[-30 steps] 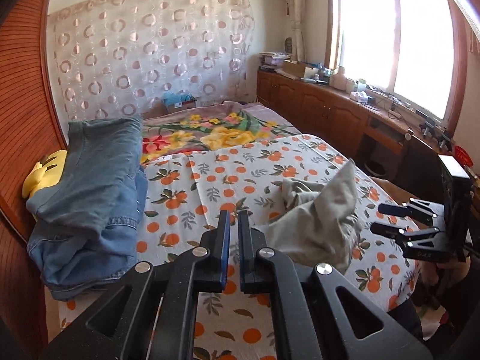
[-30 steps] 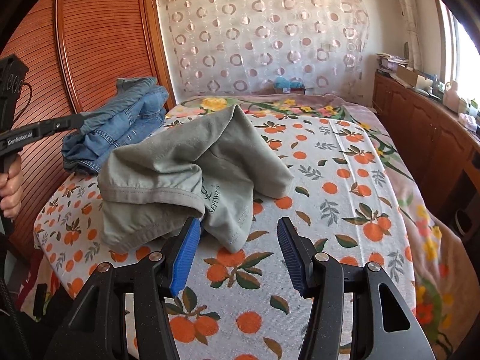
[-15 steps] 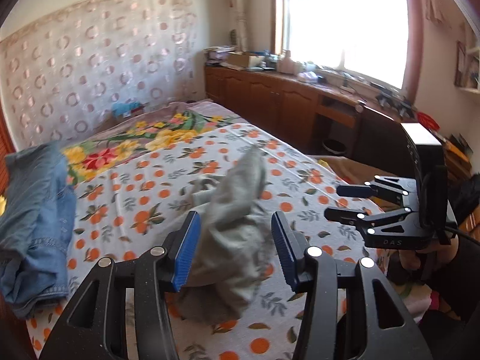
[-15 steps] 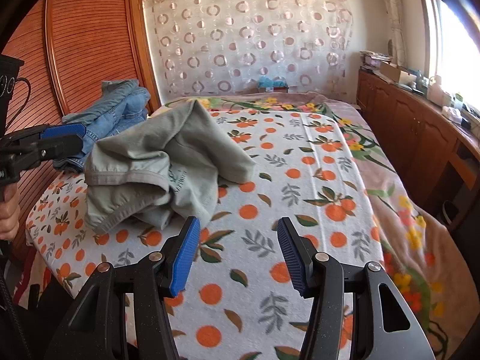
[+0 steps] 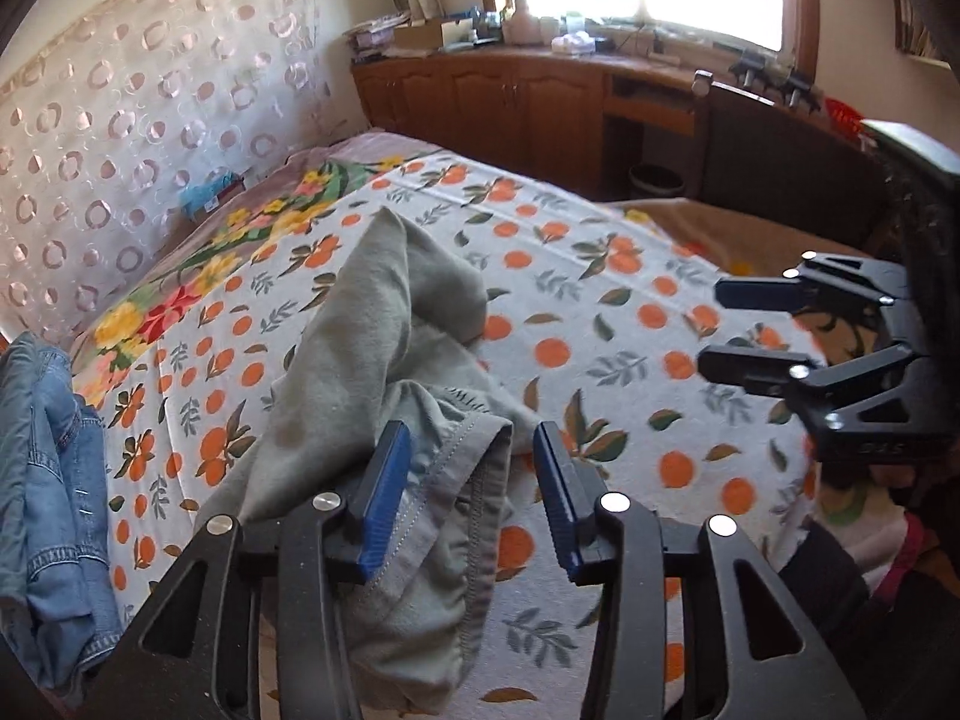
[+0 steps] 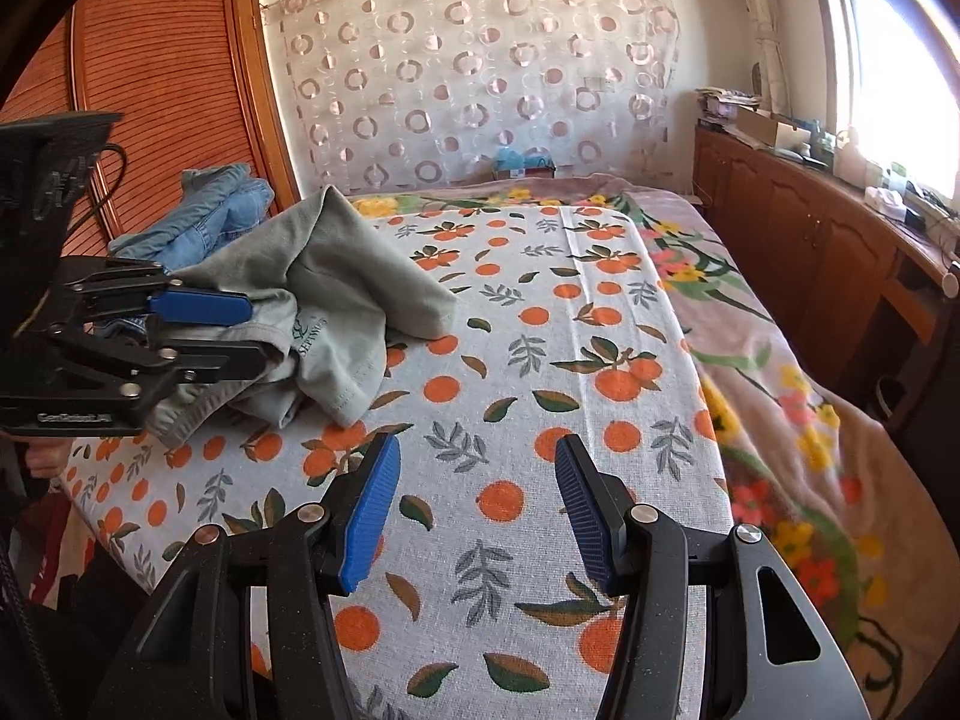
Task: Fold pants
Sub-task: 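Grasp the pants waistband with the left gripper while the right gripper grasps another edge, then lift the pants with both grippers, stretching them between the tools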
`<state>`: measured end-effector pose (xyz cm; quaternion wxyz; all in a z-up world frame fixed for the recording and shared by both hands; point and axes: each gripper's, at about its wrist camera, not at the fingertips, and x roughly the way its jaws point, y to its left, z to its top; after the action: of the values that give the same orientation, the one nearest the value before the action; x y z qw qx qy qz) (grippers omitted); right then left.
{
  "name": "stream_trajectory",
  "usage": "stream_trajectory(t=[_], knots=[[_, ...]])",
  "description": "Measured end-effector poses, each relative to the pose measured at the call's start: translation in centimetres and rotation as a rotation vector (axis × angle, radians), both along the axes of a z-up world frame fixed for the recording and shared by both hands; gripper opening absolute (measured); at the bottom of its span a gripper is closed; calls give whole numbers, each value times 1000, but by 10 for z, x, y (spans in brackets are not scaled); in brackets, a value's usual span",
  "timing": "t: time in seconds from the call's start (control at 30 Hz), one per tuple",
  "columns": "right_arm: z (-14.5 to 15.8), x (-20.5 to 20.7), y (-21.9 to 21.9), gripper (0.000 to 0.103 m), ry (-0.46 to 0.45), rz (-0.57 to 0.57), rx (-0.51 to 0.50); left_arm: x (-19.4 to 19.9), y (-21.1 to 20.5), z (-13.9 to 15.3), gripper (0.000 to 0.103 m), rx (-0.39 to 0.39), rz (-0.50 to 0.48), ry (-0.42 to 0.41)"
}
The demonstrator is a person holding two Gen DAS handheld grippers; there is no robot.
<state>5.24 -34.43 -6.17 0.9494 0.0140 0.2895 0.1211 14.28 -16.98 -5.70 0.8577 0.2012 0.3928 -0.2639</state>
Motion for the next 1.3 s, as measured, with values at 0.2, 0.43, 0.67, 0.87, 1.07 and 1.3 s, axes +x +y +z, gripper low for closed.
stream_trajectory(t=[0.2,0.43,0.67,0.87,1.07,1.3], knots=[[-3,0,-3,56,6,8,9,10,5,-11,33,21,23,1],[-3,1,0,56,15,26,7,8,35,22,9,-116,94,-57],[3,7,23,56,6,74,10,-6,76,93,9,-222,131,-173],[5,23,51,56,-4,125,2,-8,114,105,9,-229,209,-223],[3,44,73,56,2,179,1,-3,148,93,9,-261,272,-200],[4,61,98,56,6,259,-9,-3,159,84,9,-283,293,-186]])
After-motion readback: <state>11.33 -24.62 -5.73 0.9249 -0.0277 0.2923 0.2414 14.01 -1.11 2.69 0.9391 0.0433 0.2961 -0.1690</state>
